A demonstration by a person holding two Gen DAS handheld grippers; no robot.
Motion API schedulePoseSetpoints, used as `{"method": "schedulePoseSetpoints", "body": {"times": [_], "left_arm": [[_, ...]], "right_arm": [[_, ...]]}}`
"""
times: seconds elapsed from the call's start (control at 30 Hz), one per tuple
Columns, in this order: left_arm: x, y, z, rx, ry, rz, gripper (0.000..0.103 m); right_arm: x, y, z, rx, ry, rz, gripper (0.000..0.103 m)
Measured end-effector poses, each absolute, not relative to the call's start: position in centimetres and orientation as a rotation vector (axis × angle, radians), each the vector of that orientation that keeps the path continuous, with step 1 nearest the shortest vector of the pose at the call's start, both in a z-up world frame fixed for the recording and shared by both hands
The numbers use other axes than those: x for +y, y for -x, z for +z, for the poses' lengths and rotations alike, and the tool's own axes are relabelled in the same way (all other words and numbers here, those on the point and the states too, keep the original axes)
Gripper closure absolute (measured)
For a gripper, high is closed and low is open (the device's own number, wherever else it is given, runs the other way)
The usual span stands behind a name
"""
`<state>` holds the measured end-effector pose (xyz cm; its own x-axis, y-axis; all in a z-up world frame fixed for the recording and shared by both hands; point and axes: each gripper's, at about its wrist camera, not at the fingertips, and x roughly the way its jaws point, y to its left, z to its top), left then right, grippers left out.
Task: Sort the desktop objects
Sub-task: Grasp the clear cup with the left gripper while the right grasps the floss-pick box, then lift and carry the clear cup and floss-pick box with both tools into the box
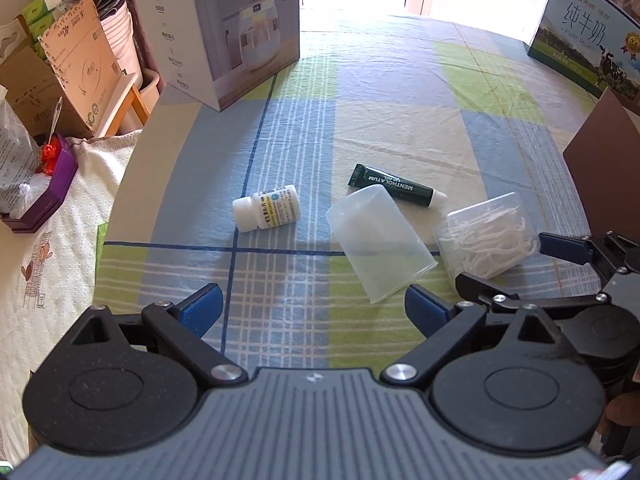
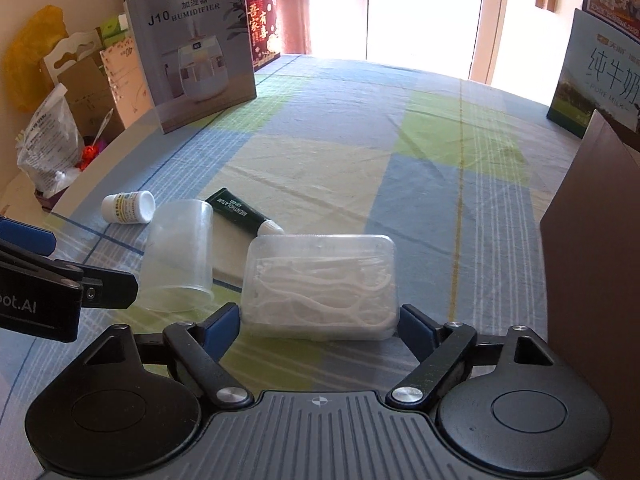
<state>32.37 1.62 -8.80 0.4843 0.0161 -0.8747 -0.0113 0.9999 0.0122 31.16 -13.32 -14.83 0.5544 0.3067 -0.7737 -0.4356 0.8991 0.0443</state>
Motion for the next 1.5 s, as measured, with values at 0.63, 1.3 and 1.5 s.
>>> {"method": "schedulePoseSetpoints", "body": {"times": [0.63,1.3,1.5], "left_arm": [[-1.0,-37.2,-12.0,1.100,0.004,0.007,0.017],[2.4,-31.2,-12.2,1.155,-0.027,-0.005,0.051],[3.4,-29.0,-12.0,1.177,-0.014,0.013,0.051]], "right_arm": [[-16.4,-32.8,-14.4,0.917,0.053,0.312,0.020],[-15.3,-27.3,-13.5,1.093,0.075,0.544,0.009],[-14.5,-26.9,-13.6,0.947,0.344,0.596,0.004]]}}
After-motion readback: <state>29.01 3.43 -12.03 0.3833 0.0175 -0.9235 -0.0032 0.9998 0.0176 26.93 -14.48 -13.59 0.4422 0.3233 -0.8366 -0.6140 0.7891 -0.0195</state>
